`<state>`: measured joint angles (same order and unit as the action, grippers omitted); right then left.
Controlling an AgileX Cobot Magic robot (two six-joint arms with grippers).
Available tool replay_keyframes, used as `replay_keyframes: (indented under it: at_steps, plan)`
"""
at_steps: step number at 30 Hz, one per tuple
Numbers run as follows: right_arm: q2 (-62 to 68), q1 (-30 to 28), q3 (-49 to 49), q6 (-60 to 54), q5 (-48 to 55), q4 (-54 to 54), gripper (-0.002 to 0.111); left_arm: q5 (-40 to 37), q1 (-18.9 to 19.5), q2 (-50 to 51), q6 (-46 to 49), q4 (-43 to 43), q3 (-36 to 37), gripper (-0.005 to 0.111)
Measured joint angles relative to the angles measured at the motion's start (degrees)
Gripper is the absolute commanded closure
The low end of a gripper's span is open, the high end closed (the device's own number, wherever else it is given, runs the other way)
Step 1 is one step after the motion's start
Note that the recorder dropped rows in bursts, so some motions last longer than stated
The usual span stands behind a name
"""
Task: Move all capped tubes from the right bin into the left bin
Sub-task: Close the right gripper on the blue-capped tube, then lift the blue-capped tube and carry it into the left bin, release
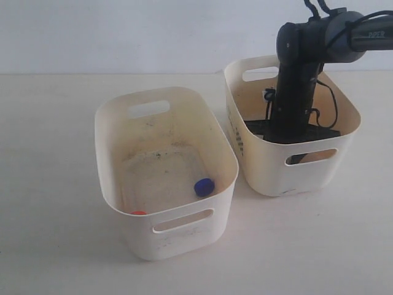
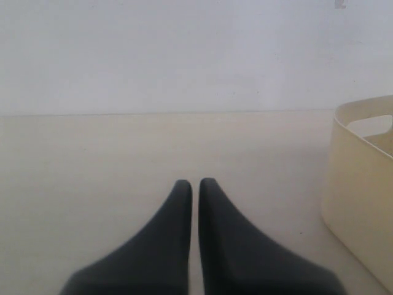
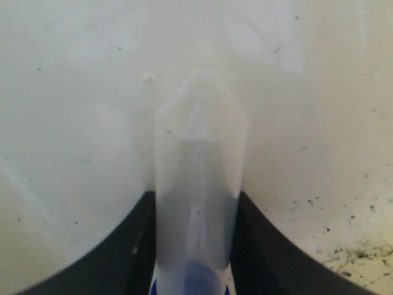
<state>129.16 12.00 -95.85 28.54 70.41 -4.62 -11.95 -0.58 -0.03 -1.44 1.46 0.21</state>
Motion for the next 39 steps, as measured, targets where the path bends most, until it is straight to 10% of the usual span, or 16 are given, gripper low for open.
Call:
replay_keyframes:
  at_steps: [26, 39]
  plan:
    - [-22.9, 0.0, 0.1, 0.0, -6.4, 7.3, 0.108, 0.0, 0.0, 0.0, 0.0, 0.0, 0.0, 0.102]
    - [-29.3, 7.7, 0.1, -13.8, -6.7, -11.3, 0.108, 0.0, 0.0, 0.0, 0.0, 0.0, 0.0, 0.102]
